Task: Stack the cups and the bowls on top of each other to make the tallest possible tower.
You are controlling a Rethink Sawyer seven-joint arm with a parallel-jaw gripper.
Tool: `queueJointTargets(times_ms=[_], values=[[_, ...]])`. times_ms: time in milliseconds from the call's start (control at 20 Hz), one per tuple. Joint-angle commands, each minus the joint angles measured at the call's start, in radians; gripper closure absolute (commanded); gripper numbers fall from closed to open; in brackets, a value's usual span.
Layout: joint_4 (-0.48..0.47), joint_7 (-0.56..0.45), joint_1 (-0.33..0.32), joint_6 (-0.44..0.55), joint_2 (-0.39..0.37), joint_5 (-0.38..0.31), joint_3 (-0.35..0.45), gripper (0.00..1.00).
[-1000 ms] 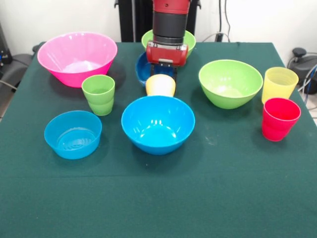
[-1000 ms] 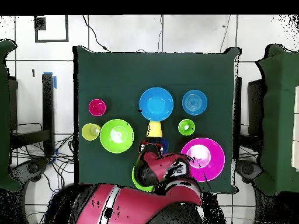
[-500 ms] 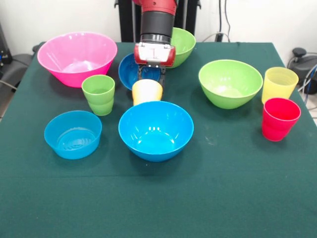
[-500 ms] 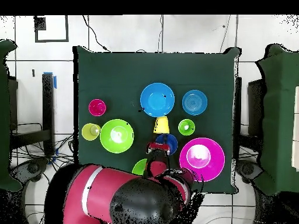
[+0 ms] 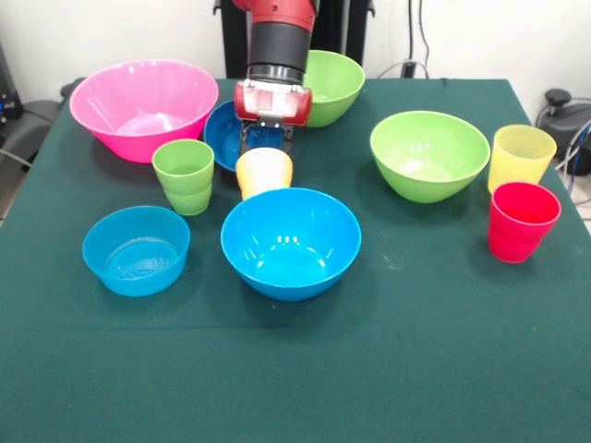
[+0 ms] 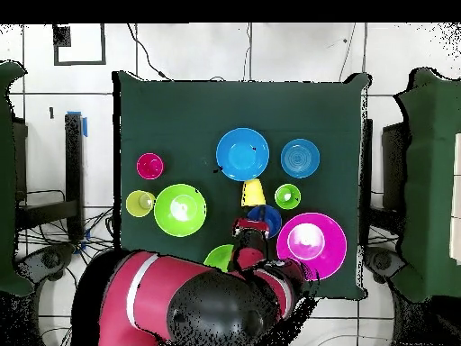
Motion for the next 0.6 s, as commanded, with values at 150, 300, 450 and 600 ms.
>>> queueJointTargets(times_ms=[150,300,450,600], values=[[-0.186,0.015,-0.032,0.236,0.119,-0.011,0.098,0.00],[-0.197,0.025,-0.045,0.239,0.129,-0.029,0.107,0.00],[-0.203,0.025,-0.044,0.224,0.138,-0.031,0.104,0.00],[-0.202,0.025,-0.043,0.188,0.158,-0.025,0.096,0.00]])
